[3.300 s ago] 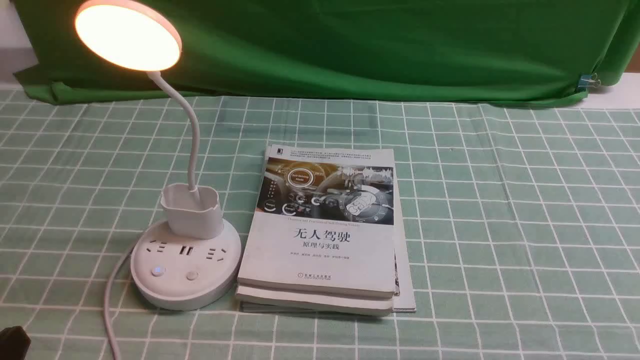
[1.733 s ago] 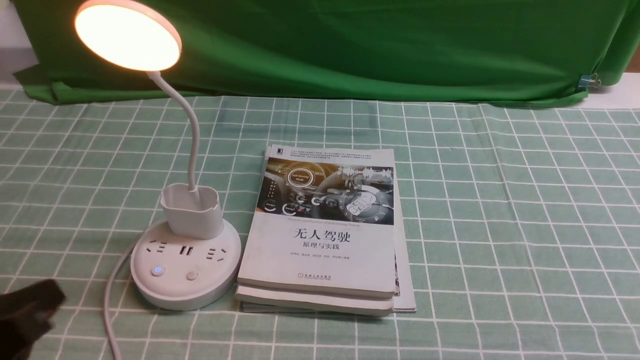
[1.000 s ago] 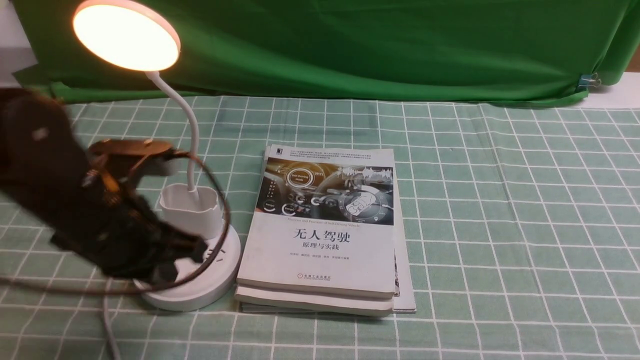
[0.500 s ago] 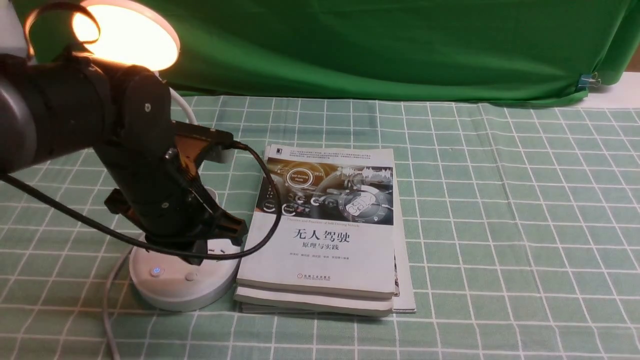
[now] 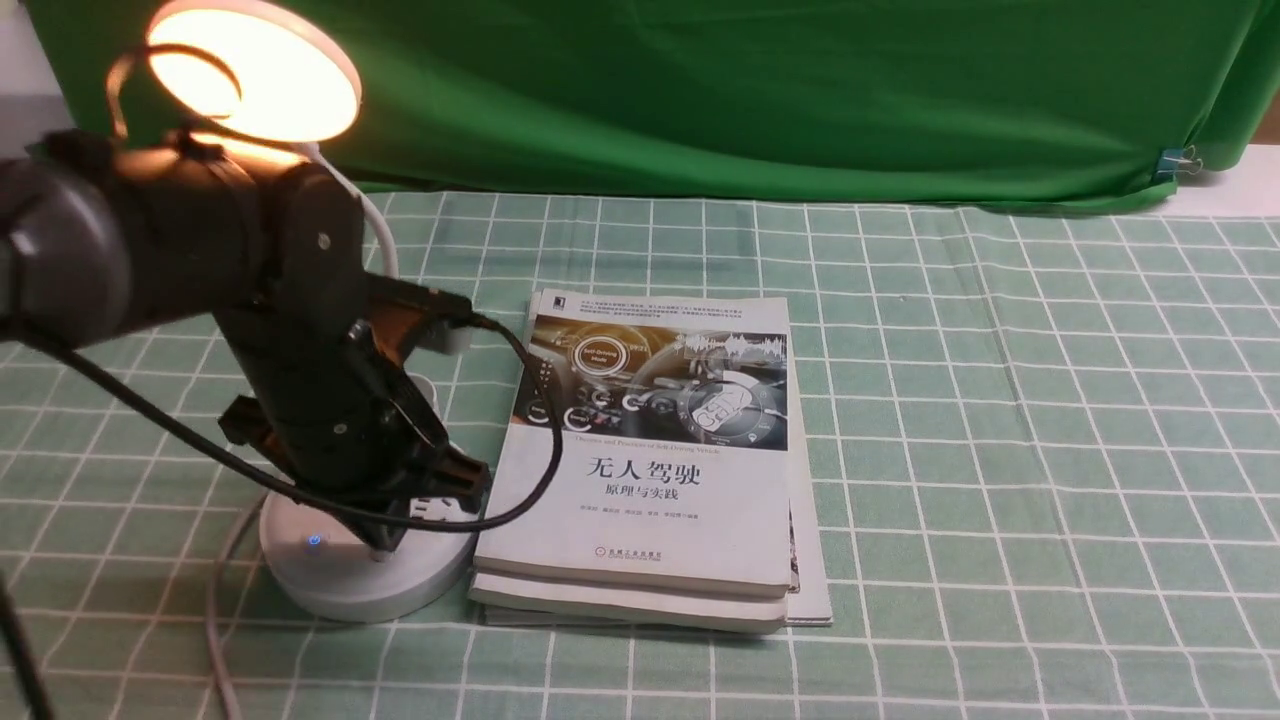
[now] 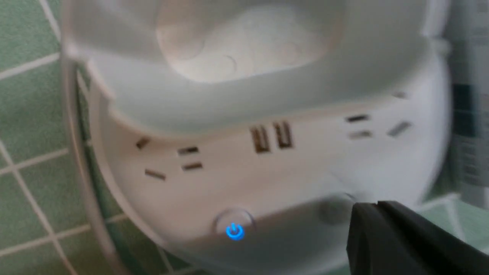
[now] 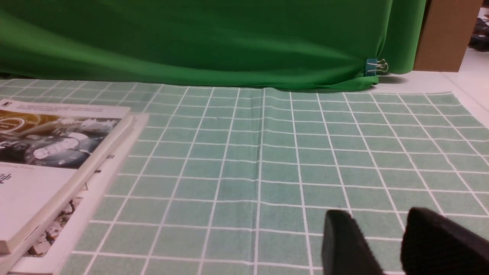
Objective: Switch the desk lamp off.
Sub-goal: Use the left arm to press the button switch on the lamp holder
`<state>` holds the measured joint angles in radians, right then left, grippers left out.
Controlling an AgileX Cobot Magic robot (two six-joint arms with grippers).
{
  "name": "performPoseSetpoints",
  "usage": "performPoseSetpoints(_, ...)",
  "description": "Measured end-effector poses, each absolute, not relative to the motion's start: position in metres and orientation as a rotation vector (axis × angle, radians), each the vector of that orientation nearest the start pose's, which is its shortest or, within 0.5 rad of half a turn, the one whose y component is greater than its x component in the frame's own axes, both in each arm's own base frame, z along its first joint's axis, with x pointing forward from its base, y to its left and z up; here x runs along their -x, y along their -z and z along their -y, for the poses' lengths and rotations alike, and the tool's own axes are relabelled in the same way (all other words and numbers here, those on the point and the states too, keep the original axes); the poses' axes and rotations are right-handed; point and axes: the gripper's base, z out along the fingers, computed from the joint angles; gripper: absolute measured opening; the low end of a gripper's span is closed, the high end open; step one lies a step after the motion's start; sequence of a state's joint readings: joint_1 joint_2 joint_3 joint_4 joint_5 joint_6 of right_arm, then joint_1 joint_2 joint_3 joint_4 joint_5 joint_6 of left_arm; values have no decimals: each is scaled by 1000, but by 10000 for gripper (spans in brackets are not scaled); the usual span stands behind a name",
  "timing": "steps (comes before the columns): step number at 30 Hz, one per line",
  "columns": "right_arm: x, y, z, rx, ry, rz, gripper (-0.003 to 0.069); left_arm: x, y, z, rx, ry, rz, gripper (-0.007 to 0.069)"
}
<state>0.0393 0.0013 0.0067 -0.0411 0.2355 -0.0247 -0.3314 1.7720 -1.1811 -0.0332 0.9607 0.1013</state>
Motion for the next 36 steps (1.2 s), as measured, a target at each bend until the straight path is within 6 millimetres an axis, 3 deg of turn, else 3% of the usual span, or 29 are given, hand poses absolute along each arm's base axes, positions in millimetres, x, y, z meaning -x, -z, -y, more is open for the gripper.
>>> performPoseSetpoints(3, -56, -189, -1, 83, 27, -1725, 242, -318, -188, 111, -635, 48, -3008, 1)
performPoseSetpoints(10, -56, -189, -1, 83, 27, -1725, 242, -318, -188, 111, -635, 47, -3005, 1)
performPoseSetpoints(19, -56, -189, -1, 83, 27, -1725, 242, -302, -221, 106, -615, 65, -2902, 1)
performPoseSetpoints(27, -56, -189, -1, 83, 27, -1725, 242, -301, -188, 105, -618, 56, -2919, 1)
performPoseSetpoints(36, -56, -189, -1, 83, 27, -1725, 242, -305, -189, 106, -621, 47, -2908, 1)
